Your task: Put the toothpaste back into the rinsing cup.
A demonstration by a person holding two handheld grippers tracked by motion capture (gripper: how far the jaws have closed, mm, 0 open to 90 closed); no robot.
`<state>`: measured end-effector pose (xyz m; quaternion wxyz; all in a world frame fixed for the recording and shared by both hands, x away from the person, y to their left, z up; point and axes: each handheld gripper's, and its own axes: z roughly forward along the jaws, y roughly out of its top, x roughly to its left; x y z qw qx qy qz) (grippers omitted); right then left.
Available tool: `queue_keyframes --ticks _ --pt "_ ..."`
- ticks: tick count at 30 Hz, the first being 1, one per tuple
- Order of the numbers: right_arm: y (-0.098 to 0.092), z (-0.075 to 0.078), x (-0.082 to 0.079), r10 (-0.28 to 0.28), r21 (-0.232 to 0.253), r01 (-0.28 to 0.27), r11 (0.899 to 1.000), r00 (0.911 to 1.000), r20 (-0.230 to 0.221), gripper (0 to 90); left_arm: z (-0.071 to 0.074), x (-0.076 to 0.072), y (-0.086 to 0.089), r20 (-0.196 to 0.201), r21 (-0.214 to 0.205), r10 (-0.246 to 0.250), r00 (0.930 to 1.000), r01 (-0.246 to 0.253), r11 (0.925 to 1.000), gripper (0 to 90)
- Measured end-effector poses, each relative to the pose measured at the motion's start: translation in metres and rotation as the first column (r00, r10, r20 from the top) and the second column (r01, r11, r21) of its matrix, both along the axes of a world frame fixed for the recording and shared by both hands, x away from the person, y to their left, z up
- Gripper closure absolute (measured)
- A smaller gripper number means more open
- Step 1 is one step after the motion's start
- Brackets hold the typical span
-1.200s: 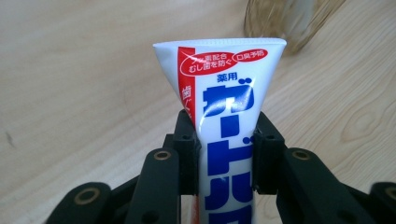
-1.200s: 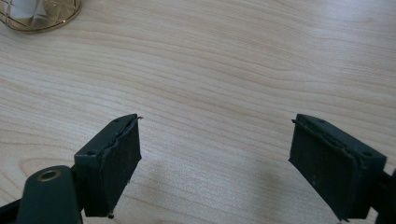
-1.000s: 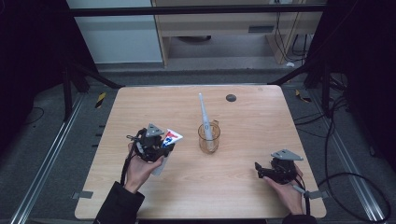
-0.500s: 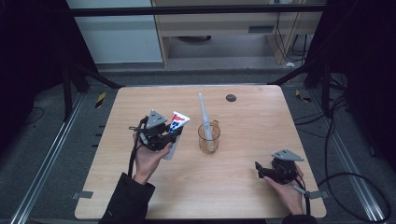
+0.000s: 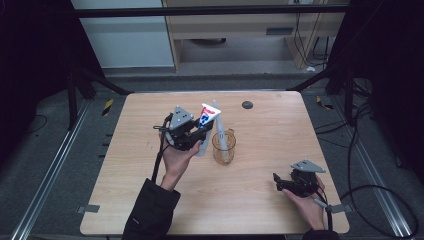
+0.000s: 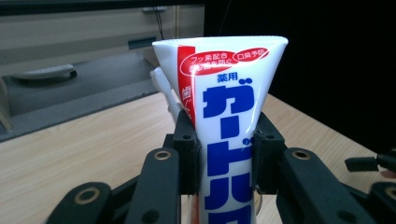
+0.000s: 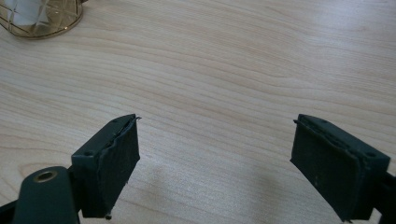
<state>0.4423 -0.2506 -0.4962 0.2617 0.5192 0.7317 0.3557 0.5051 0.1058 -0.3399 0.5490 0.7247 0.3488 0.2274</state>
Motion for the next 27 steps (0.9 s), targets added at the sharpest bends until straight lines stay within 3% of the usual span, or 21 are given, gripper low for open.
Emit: queue_keyframes --ticks 13,27 --pt "0.000 -0.001 0.000 0.004 0.000 -0.004 1.000 1.0000 0.003 14.0 0.003 0.011 -0.032 0.042 -0.030 -0.039 0.9984 0.040 0.9987 68.1" --pt "0.000 -0.001 0.000 0.006 0.008 -0.006 1.000 1.0000 0.003 14.1 -0.011 0.025 -0.062 0.068 -0.045 -0.051 0.9964 0.054 0.9975 68.1"
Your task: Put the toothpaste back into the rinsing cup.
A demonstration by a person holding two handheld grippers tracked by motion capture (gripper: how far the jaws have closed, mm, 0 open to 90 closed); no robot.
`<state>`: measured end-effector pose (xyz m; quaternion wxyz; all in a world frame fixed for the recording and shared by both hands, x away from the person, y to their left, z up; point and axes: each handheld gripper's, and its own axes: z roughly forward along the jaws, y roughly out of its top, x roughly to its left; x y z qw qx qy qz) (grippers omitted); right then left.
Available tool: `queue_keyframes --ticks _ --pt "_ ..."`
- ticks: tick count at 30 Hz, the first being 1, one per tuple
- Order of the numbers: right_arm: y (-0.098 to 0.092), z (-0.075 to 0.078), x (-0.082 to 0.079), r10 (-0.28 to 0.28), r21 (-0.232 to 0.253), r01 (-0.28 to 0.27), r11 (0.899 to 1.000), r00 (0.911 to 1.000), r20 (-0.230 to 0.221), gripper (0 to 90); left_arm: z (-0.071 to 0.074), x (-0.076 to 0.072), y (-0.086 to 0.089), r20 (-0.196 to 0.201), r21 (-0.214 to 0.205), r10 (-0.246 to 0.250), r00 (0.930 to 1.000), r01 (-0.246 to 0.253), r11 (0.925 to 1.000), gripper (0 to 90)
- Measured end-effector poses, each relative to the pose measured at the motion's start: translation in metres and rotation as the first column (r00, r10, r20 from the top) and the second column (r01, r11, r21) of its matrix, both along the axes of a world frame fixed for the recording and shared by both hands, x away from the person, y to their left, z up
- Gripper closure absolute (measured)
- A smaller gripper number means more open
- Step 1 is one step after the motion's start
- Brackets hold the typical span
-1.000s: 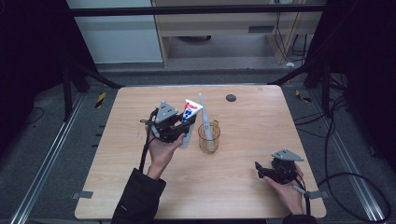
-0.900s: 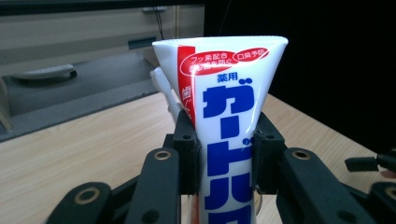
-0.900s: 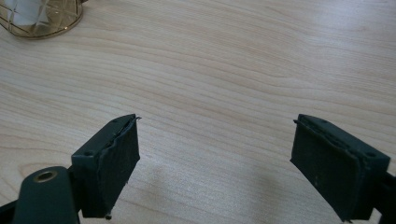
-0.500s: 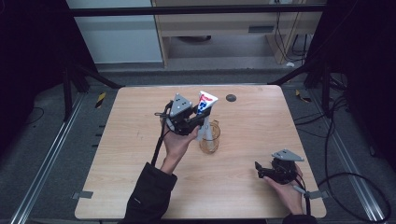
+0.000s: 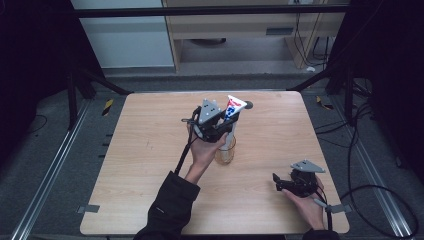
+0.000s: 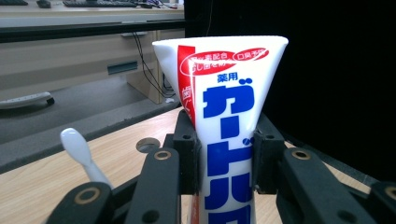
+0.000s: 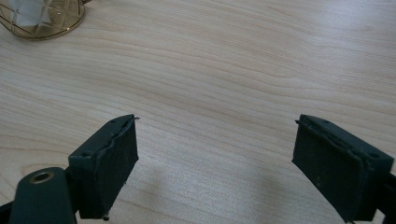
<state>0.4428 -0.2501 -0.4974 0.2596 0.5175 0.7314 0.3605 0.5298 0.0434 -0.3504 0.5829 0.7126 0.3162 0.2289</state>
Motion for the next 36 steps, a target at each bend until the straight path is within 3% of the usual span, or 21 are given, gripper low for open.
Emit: queue_keyframes --ticks 15,31,36 --pt "0.000 -0.001 0.001 0.002 0.005 -0.002 1.000 1.0000 -0.004 14.1 -0.024 0.015 -0.009 -0.011 0.012 0.025 0.9996 -0.025 0.9996 68.1" --pt "0.000 -0.001 0.001 0.005 0.000 -0.005 1.000 1.0000 -0.006 14.2 -0.049 0.014 -0.003 -0.031 0.026 0.049 0.9983 -0.049 0.9985 68.0" --pt "0.000 -0.001 0.000 0.004 -0.003 -0.004 1.000 1.0000 -0.006 14.2 -0.053 0.010 -0.002 -0.018 0.021 0.046 0.9988 -0.045 0.9987 67.9"
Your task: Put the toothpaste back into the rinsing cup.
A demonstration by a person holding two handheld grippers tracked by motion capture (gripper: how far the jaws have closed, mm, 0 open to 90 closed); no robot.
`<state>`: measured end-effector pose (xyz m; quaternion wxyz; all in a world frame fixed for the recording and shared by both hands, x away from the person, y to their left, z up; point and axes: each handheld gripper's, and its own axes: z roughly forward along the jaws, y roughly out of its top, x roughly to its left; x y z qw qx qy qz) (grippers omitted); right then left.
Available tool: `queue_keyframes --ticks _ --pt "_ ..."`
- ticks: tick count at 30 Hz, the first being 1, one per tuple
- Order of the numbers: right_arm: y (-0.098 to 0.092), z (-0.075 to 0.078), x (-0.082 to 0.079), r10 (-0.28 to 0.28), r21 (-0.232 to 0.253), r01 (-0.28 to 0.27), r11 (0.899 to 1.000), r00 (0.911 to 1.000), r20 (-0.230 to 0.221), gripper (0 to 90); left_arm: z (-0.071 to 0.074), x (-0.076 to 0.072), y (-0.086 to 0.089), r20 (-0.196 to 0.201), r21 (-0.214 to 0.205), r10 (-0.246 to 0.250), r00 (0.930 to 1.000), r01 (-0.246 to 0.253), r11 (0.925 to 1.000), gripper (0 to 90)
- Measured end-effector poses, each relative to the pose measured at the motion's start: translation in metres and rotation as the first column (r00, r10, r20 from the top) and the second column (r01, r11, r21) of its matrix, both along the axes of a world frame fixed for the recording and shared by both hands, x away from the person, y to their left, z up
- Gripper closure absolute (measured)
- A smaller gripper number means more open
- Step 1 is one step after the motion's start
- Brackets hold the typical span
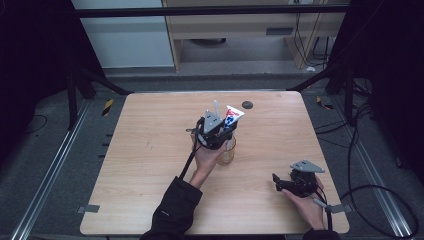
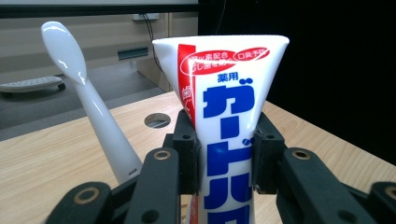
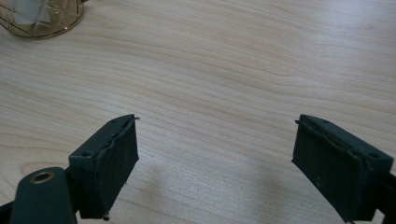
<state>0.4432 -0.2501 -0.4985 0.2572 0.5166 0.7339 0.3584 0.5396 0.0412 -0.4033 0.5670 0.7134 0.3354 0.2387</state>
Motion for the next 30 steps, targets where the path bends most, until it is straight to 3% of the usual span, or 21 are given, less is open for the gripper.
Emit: queue_keyframes --ticks 6,11,14,22,30 --pt "0.000 0.000 -0.001 0.002 -0.006 -0.002 1.000 1.0000 0.004 14.2 -0.006 -0.007 0.002 0.015 0.006 -0.012 0.9998 0.012 0.9999 67.6" --pt "0.001 0.001 -0.001 0.000 -0.003 0.000 1.000 1.0000 -0.002 14.2 -0.019 -0.008 0.002 -0.023 0.023 -0.022 0.9995 0.022 0.9995 67.4" --pt "0.001 0.001 -0.001 0.000 -0.007 0.000 1.000 1.0000 -0.001 14.2 -0.028 -0.010 0.006 -0.021 0.012 -0.026 0.9994 0.026 0.9996 67.2" --pt "0.001 0.001 -0.001 0.000 -0.006 0.000 1.000 1.0000 -0.002 14.2 -0.029 -0.015 0.009 -0.022 0.034 -0.025 0.9994 0.026 0.9991 65.3" --pt "0.002 0.001 -0.001 0.004 -0.010 -0.004 1.000 1.0000 0.001 14.2 -0.033 -0.023 0.013 -0.093 0.077 -0.040 0.9948 0.047 0.9959 58.7"
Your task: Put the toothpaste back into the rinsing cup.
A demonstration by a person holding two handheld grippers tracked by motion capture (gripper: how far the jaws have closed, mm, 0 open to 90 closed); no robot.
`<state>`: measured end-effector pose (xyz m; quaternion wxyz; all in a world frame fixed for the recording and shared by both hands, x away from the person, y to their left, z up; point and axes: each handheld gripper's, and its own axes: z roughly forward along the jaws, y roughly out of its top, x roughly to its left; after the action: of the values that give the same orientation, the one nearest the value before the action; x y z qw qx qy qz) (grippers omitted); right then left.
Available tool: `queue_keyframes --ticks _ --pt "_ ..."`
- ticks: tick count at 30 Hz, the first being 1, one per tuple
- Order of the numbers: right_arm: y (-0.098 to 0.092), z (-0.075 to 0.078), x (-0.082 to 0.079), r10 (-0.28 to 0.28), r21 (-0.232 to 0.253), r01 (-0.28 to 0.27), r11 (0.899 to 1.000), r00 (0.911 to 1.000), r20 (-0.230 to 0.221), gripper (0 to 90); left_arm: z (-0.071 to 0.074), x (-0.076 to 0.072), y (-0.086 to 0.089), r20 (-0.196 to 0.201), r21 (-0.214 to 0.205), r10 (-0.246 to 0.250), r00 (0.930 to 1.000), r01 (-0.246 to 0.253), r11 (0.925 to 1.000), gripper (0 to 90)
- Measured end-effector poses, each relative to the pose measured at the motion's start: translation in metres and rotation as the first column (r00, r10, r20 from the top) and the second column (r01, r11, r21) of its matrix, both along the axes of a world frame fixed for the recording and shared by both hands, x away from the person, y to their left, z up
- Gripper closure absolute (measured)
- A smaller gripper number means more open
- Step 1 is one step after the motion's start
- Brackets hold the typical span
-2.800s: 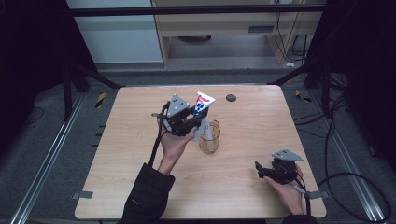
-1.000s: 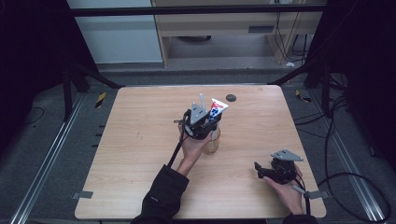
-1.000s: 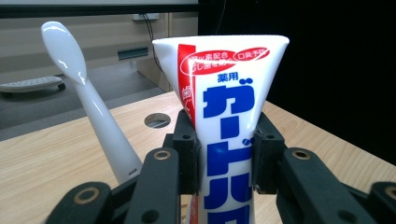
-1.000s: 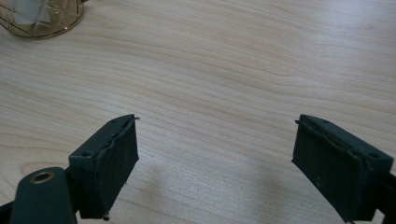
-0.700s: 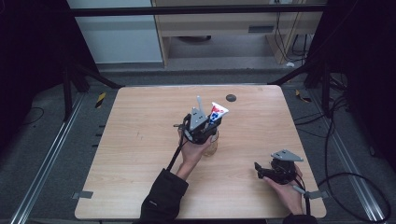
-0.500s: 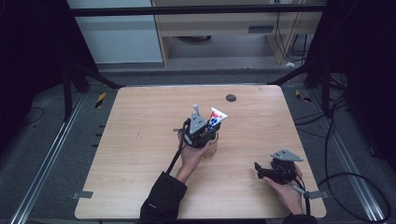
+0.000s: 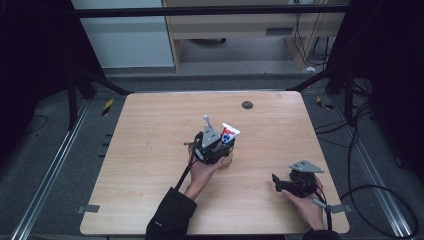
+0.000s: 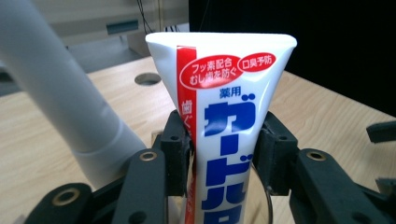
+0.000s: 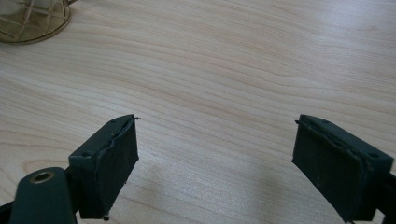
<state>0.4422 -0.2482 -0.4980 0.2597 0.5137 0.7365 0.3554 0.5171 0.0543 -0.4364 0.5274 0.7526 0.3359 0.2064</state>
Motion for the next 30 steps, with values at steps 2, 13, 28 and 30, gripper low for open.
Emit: queue_keyframes --ticks 2,13,28,30 --pt "0.000 0.000 0.000 -0.001 0.000 0.001 1.000 1.0000 0.001 14.2 -0.001 -0.001 0.001 -0.012 0.016 -0.003 0.9999 0.004 0.9999 57.6" --pt "0.000 0.002 -0.002 0.000 0.008 0.000 1.000 1.0000 0.006 13.6 0.008 -0.018 0.006 -0.016 0.082 0.010 0.9998 -0.009 0.9966 46.7" --pt "-0.002 0.005 -0.005 -0.030 0.018 0.030 0.999 0.9995 0.007 11.7 0.012 -0.060 0.066 -0.012 0.140 0.019 0.9998 -0.017 0.9901 35.6" --pt "-0.003 0.005 -0.007 -0.034 0.021 0.034 0.999 0.9994 0.005 11.5 0.006 -0.069 0.081 -0.015 0.170 0.017 0.9997 -0.014 0.9853 34.5"
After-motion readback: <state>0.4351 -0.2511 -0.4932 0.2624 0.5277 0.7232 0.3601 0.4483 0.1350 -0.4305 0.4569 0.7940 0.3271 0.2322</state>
